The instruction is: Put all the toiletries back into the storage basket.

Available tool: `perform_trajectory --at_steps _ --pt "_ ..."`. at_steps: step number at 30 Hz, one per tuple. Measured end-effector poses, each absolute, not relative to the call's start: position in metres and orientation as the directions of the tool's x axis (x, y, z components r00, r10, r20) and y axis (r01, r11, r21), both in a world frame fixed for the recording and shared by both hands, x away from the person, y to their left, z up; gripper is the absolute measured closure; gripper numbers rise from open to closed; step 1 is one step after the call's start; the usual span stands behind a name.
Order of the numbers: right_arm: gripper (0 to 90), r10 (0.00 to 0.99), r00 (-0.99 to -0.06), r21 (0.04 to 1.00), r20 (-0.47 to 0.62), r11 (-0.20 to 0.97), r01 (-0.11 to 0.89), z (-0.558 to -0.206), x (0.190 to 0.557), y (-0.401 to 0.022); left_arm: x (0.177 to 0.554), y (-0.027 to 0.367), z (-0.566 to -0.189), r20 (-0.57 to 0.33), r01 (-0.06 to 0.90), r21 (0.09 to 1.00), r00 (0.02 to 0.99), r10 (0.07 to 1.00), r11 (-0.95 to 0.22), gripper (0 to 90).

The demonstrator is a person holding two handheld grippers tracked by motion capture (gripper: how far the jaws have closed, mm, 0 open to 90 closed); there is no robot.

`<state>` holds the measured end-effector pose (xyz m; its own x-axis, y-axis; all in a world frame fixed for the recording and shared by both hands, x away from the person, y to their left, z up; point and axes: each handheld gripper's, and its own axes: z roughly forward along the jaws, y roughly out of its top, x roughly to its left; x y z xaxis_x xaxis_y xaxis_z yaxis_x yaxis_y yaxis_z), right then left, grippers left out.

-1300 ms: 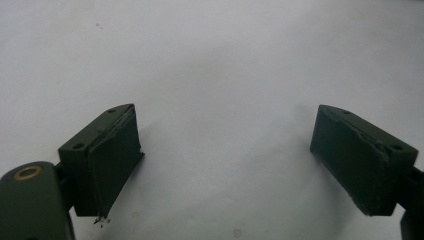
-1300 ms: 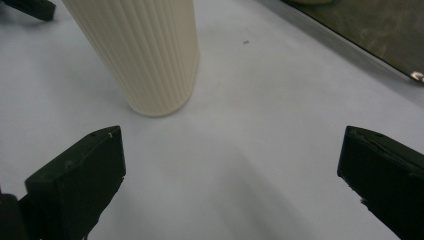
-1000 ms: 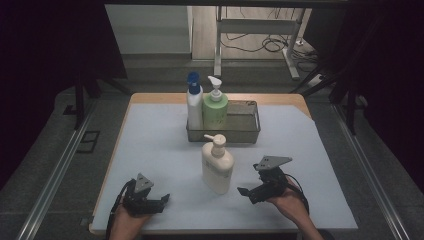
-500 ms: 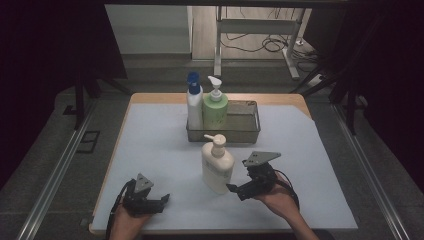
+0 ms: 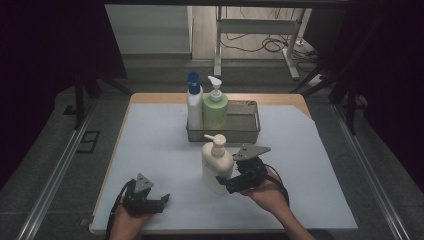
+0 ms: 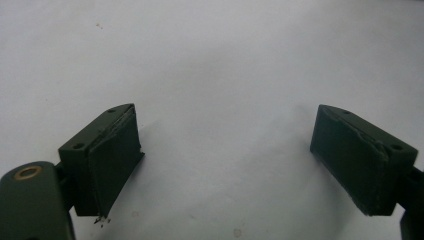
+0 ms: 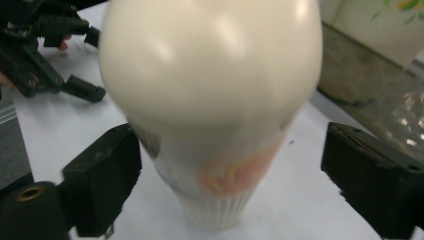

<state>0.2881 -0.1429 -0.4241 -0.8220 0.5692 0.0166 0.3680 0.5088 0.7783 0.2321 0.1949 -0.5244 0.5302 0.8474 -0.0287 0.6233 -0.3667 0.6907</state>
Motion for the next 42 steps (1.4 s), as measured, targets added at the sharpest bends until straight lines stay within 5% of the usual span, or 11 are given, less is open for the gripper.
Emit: perform_trajectory --at_steps 15,42 --pt "30.6 0.58 -0.814 0.772 0.007 0.515 0.374 -0.422 0.295 -0.119 0.232 0.195 -0.525 -0.03 0.623 0.691 0.53 0.848 -0.366 12.3" --pt "36.2 0.554 -0.833 0.746 0.002 0.553 0.37 -0.404 0.302 -0.135 0.232 0.195 -0.524 -0.031 0.624 0.691 0.53 0.848 -0.365 12.3"
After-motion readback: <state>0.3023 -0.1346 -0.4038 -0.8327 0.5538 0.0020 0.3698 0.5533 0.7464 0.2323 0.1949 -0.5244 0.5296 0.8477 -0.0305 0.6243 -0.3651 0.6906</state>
